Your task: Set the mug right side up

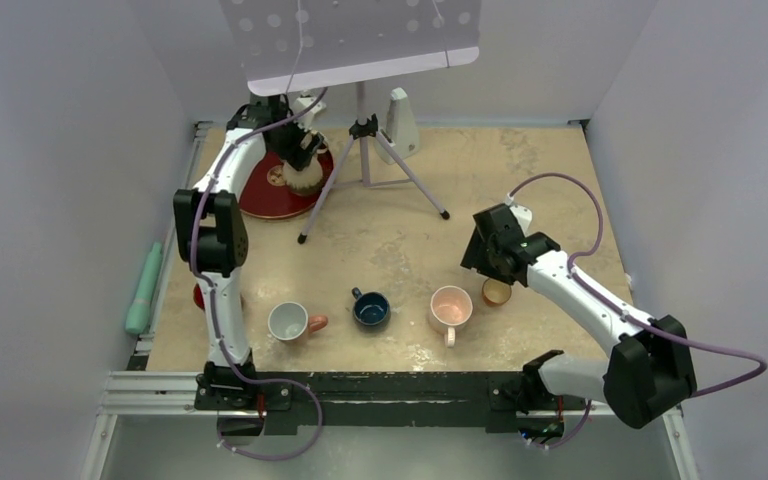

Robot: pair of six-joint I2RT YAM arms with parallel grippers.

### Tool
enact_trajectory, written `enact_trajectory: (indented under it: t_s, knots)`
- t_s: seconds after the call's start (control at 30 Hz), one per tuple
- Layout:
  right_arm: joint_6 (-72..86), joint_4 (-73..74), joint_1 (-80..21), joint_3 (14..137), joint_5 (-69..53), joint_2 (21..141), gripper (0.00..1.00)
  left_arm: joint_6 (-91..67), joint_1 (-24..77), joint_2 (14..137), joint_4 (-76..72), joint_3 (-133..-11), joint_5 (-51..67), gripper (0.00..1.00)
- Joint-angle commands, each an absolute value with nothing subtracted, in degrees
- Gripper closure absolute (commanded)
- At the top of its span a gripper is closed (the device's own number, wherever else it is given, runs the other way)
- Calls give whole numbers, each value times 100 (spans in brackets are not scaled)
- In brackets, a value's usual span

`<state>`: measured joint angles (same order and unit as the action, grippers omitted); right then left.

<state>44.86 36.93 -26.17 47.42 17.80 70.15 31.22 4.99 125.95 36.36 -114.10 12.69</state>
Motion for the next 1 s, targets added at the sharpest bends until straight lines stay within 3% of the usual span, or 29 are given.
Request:
enact_trajectory:
  t_s: [0.0,0.3,0.63,0.87,0.97]
  knots:
    - [4310,3723,-2587,5073,1753,6899,32,3958,40,12385,4106,-10695,549,6]
    - [4142,3660,-2590,5084,1695,6896,33,4374,-884,11851,4707,-10534,1748,7]
    - [4027,3629,-2587,5002,1633,6762,33,5790,-790,11131,5282,-10454,2982,1]
    - [3998,3636,-2587,4955,1585,6725,33,7040,169,11055,4790,-9881,1987,8]
    - [3999,3630,-2588,4978,1562,6683,33,7230,290,11551,5110,-10391,1672,21]
